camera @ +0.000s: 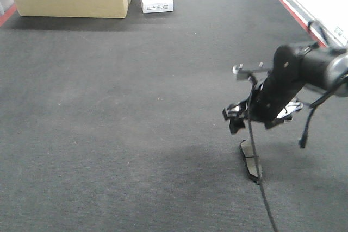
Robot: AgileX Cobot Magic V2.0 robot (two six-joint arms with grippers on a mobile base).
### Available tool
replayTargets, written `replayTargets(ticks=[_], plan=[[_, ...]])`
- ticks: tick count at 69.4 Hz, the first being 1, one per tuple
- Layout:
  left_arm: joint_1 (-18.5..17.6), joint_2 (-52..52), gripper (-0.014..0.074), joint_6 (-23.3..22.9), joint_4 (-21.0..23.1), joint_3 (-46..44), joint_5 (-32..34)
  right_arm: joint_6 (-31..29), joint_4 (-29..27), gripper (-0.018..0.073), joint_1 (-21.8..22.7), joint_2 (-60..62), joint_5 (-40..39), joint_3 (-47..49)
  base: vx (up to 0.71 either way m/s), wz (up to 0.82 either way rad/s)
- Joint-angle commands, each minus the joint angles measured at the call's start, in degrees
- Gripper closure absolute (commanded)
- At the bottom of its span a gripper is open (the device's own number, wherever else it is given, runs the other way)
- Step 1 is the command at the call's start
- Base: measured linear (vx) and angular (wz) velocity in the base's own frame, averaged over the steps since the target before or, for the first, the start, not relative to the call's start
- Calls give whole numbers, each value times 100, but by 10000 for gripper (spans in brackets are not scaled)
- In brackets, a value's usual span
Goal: Move and align brake pads A on conveyor
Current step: 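Lower the right gripper and release its brake pad onto the belt, then raise the open right gripper away from the placed pad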
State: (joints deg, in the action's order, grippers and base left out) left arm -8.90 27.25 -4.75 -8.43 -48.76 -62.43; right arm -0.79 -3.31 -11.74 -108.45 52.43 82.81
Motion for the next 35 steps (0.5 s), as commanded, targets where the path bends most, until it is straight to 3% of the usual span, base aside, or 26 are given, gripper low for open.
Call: replayTargets(ticks=[1, 35], plan=[[-23, 30, 602, -34, -47, -121, 471, -68, 0, -47, 25, 643, -28, 166, 0, 0], [-23, 30, 602, -34, -47, -121, 471, -387, -6, -32, 25, 2620, 235, 166, 0, 0]])
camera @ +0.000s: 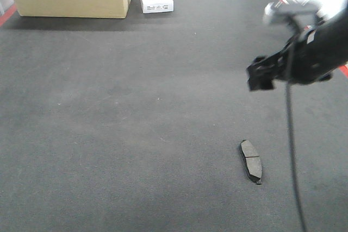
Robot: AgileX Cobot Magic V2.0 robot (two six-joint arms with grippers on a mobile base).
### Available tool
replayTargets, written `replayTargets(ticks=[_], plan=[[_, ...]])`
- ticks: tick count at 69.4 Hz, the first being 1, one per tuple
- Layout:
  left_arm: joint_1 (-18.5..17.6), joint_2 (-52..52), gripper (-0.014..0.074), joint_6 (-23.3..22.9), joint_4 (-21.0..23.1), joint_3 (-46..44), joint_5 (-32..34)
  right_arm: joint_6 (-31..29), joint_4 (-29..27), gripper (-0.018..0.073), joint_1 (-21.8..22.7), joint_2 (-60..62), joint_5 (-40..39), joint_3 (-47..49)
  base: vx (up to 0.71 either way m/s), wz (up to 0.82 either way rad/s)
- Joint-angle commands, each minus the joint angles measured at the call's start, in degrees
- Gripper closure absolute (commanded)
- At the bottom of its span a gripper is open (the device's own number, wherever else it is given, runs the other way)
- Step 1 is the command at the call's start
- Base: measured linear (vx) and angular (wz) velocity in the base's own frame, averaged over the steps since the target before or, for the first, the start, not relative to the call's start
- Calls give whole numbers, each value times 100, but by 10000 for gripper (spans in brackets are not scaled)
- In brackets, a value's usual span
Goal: Move and align brake pads A on conveyor
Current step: 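Raise the open right gripper away from the placed pad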
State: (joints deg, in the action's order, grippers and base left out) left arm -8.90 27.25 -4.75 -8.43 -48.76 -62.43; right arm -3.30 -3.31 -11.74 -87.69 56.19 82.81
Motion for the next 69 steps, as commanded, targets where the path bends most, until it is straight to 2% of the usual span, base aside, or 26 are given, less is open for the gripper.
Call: replayTargets(ticks=[1, 49, 56, 69], plan=[[-23, 30, 602, -34, -47, -121, 471, -137, -6, -32, 25, 630, -133, 166, 0, 0], [-23, 30, 602, -34, -47, -121, 471, -137, -238, -32, 25, 2705, 324, 137, 0, 0], [-23, 30, 602, -34, -47, -121, 471, -124, -266, -32, 25, 3131, 108, -330, 0, 0], [-23, 30, 602, -34, -47, -121, 471, -112, -233, -32, 25, 4324, -774, -2031, 0, 0]])
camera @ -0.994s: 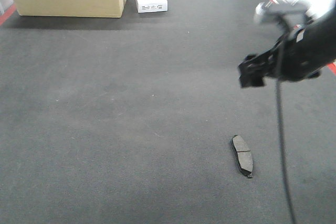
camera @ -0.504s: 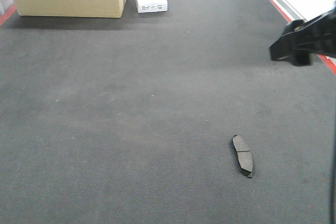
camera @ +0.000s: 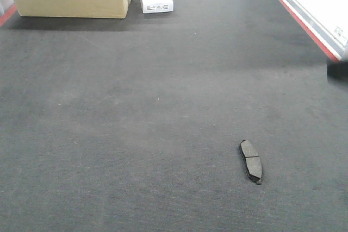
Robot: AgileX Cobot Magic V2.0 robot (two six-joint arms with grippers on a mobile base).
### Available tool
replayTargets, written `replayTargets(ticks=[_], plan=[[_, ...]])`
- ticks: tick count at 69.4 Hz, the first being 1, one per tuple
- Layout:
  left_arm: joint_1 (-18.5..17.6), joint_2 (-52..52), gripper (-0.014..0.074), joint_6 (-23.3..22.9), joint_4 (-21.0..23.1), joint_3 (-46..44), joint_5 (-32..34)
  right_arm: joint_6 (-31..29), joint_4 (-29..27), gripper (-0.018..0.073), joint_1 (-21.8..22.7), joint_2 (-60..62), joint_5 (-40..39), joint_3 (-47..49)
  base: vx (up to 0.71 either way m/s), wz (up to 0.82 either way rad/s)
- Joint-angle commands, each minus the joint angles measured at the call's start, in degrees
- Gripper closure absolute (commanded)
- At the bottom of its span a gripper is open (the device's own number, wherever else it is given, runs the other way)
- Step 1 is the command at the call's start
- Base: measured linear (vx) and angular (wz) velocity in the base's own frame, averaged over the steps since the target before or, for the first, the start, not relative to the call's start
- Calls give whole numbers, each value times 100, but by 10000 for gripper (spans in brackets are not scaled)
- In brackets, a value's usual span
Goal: Move and align brake pads A on conveyor
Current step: 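Raise the open right gripper away from the placed pad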
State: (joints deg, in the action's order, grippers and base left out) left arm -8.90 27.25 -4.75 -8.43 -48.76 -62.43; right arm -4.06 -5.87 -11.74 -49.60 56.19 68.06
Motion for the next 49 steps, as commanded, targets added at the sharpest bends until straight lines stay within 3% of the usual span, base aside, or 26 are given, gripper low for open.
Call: replayTargets(ticks=[1, 20, 49], plan=[[-23, 30, 602, -34, -47, -121, 471, -36, 22, -32, 25, 599, -860, -666, 0, 0], [-23, 30, 602, -34, -47, -121, 471, -6, -3, -32, 25, 1594, -1074, -1865, 0, 0], [-23, 30, 602, -44, -47, -121, 491, -19, -3, -32, 25, 1669, -1043, -1913, 0, 0]])
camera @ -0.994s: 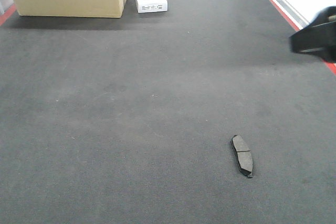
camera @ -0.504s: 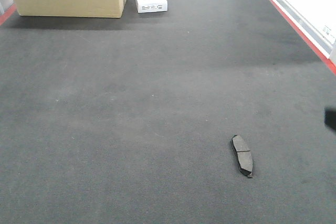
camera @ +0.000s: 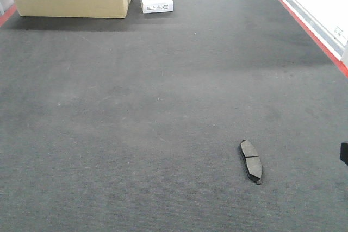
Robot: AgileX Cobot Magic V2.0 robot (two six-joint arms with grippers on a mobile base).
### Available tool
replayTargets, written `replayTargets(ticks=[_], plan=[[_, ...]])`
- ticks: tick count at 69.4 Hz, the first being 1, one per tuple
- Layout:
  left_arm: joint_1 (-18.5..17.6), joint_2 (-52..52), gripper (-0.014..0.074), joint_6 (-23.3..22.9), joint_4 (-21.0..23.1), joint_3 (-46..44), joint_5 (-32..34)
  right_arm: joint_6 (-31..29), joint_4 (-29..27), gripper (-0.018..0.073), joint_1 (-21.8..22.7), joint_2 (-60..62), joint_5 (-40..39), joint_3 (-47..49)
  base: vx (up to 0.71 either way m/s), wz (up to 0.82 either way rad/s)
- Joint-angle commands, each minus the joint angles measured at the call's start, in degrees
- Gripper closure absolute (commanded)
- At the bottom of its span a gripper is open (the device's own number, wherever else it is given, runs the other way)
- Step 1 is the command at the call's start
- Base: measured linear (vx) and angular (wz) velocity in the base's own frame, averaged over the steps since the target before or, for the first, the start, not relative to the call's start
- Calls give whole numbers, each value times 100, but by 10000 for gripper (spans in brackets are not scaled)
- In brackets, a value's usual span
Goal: Move and align brake pads A on conveyor
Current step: 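Raise the open right gripper away from the placed pad, then lower the left gripper and release its brake pad onto the belt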
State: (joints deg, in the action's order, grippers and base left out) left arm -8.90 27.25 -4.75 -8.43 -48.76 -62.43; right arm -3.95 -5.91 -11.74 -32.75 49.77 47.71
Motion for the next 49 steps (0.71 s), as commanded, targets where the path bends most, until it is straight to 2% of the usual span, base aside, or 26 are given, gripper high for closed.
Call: replayTargets(ticks=[1, 13, 31, 49], plan=[[-23, 30, 602, -44, -47, -121, 491, -29, 1, -32, 25, -16, -402, 123, 0, 0], [-23, 30, 602, -57, -41, -121, 522, -28, 1, -32, 25, -16, -402, 123, 0, 0], [-23, 134, 602, -69, 115, -126, 1214, -28, 1, -32, 25, -16, -402, 123, 0, 0], [-23, 1397, 602, -85, 115, -200, 1262, -28, 1, -32, 25, -16, -396, 123, 0, 0]])
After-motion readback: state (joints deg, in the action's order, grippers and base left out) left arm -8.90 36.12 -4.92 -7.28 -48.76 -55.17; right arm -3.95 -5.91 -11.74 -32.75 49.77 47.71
